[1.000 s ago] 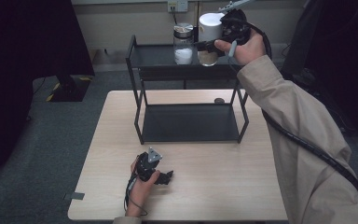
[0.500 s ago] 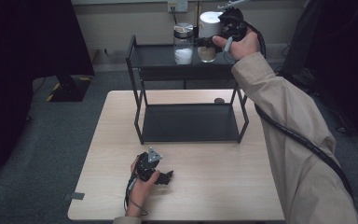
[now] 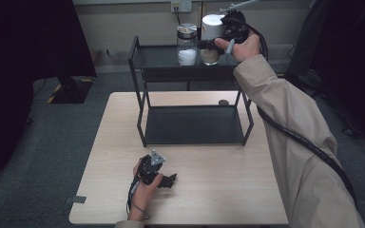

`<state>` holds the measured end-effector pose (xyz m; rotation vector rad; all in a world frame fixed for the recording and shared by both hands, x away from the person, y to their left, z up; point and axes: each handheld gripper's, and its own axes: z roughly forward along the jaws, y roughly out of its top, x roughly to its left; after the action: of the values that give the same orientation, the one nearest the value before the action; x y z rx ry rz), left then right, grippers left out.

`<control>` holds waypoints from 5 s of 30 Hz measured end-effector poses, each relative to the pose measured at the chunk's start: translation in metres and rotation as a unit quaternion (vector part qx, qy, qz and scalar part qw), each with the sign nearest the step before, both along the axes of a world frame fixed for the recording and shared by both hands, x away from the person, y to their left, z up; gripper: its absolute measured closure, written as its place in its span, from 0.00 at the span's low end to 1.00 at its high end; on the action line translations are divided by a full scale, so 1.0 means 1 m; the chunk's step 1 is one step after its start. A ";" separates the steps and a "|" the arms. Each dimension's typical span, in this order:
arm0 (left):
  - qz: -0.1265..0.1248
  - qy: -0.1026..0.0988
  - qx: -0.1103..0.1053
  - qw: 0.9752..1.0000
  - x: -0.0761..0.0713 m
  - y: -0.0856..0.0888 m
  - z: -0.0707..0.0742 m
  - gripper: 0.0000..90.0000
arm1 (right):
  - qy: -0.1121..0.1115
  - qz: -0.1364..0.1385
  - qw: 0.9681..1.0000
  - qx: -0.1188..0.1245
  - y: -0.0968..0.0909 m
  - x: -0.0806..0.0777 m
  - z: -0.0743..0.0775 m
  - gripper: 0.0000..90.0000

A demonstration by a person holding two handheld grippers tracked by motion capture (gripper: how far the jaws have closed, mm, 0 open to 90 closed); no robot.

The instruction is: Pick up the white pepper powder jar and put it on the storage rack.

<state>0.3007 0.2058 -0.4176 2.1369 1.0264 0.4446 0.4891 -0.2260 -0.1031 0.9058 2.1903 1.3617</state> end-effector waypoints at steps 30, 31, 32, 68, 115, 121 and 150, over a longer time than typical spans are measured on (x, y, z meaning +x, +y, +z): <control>0.000 0.000 0.000 1.000 0.000 0.000 0.000 0.00 | -0.022 -0.062 0.997 0.034 -0.002 -0.033 -0.012 0.00; 0.000 0.000 0.001 1.000 0.000 0.000 0.000 0.00 | -0.021 -0.065 0.997 0.037 -0.002 -0.035 -0.012 0.00; 0.000 0.000 0.001 1.000 0.000 0.000 0.000 0.00 | -0.020 -0.068 0.997 0.041 -0.001 -0.037 -0.013 0.00; 0.001 0.000 0.000 1.000 0.000 0.000 0.000 0.00 | -0.011 -0.028 0.999 0.042 -0.002 -0.102 -0.040 0.00; 0.001 -0.001 0.000 1.000 -0.001 0.000 0.000 0.00 | 0.009 0.030 0.998 0.057 -0.011 -0.135 -0.135 0.00; 0.001 -0.001 0.000 1.000 -0.001 0.000 0.000 0.00 | 0.018 0.034 0.998 0.054 -0.011 -0.136 -0.144 0.01; 0.000 -0.001 0.001 1.000 0.000 0.000 0.000 0.00 | 0.040 0.039 0.997 0.055 -0.017 -0.143 -0.192 0.01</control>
<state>0.3003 0.2057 -0.4175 2.1388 1.0256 0.4472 0.3458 -0.2430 -0.2947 0.9381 2.2511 1.5192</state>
